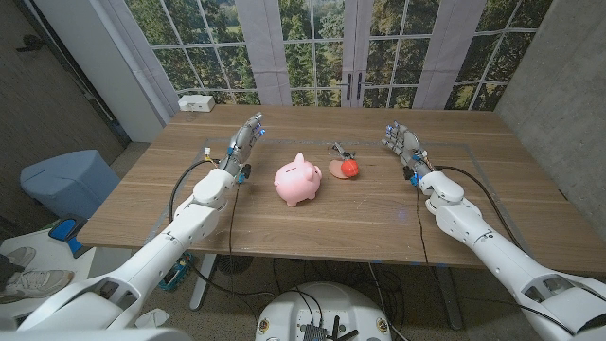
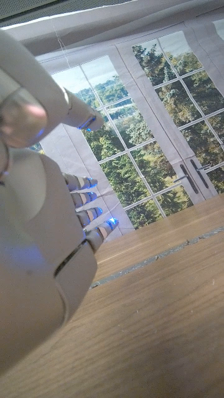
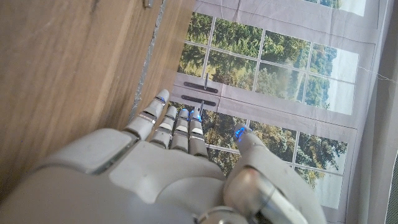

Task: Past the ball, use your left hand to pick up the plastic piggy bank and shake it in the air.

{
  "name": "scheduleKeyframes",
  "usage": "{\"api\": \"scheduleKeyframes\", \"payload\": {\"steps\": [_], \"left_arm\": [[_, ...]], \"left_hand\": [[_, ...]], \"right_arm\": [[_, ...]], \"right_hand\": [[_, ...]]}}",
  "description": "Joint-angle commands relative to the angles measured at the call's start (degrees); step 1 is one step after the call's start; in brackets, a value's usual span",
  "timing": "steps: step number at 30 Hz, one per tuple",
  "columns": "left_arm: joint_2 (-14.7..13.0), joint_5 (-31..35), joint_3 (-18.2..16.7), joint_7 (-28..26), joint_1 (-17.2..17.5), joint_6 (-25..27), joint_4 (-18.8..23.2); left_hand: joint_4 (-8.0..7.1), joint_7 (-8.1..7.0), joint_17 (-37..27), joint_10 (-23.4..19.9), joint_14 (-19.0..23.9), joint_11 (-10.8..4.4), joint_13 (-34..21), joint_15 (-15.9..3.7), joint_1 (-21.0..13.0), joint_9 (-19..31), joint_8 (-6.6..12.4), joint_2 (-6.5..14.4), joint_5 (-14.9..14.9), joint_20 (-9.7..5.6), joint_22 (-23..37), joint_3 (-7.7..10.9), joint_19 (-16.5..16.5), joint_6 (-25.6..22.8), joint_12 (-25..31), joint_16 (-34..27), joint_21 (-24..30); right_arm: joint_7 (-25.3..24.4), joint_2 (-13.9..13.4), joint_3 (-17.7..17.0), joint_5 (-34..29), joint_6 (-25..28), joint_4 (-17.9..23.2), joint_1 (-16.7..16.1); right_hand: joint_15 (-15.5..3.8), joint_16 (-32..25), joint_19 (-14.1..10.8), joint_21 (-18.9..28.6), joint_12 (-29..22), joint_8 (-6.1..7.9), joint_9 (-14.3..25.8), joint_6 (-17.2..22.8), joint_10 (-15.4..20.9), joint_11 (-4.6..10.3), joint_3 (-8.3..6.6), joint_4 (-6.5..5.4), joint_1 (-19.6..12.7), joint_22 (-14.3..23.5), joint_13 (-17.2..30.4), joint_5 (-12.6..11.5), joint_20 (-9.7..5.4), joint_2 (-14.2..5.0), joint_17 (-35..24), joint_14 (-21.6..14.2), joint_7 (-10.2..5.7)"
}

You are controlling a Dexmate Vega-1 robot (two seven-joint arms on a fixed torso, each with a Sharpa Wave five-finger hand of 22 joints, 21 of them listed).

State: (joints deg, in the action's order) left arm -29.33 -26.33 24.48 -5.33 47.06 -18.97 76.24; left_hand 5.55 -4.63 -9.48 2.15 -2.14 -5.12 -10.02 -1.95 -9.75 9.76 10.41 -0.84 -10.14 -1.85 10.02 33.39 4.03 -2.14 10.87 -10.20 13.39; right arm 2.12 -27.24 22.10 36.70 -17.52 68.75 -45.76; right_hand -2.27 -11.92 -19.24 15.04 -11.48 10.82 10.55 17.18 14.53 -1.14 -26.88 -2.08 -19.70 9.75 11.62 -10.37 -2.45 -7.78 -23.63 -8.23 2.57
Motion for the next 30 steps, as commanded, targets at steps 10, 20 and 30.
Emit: {"api": "scheduleKeyframes", "payload": {"steps": [10, 20, 30], "left_arm": [[-6.0, 14.6, 2.8, -11.2, 4.9, 12.2, 16.8], [-8.7, 18.8, 3.0, -13.0, 7.2, 18.2, 24.1], [-10.9, 22.9, 3.6, -14.0, 8.8, 22.5, 29.1]], "left_hand": [[2.97, -0.48, -0.3, 1.8, -1.2, 0.13, -0.2, -1.61, -0.9, 0.2, -0.33, -3.2, 0.0, -0.84, 0.2, -0.88, -0.7, 3.5, -0.5, 0.3, -1.1], [4.19, 0.22, -0.4, 3.8, -2.7, 0.4, -0.3, -1.38, -2.1, 0.3, -0.39, -4.4, 0.0, -1.24, 0.3, -1.21, -2.1, 6.8, -0.7, 0.4, -1.9], [4.57, 0.72, -0.4, 5.4, -3.8, 0.58, -0.4, -1.04, -3.0, 0.4, -0.27, -5.4, 0.0, -1.01, 0.3, -1.58, -3.0, 9.1, -0.7, 0.3, -2.2]], "right_arm": [[0.1, 0.2, -1.4, 0.5, -3.7, -1.2, -2.0], [-0.3, -0.3, -2.3, 0.8, -5.3, 0.1, -4.2], [-1.7, -0.8, -3.0, 1.0, -6.2, 2.6, -6.9]], "right_hand": [[0.04, -0.3, -0.5, -0.3, -0.4, 0.42, 0.1, 0.2, 0.3, -0.77, 0.08, 1.11, -0.3, 0.2, 0.1, 0.2, -0.02, 0.31, 0.2, -0.6, 0.63], [0.26, -0.3, -0.7, -0.5, -0.3, 0.43, 0.1, 0.3, 0.4, -0.92, 0.35, 1.68, -0.3, 0.3, 0.1, 0.3, 0.13, 0.42, 0.5, -0.8, 0.81], [0.37, -0.4, -0.8, -0.6, -0.3, 0.42, 0.1, 0.4, 0.4, -1.04, 0.61, 2.06, -0.2, 0.3, 0.1, 0.3, 0.35, 0.48, 0.6, -0.8, 1.03]]}}
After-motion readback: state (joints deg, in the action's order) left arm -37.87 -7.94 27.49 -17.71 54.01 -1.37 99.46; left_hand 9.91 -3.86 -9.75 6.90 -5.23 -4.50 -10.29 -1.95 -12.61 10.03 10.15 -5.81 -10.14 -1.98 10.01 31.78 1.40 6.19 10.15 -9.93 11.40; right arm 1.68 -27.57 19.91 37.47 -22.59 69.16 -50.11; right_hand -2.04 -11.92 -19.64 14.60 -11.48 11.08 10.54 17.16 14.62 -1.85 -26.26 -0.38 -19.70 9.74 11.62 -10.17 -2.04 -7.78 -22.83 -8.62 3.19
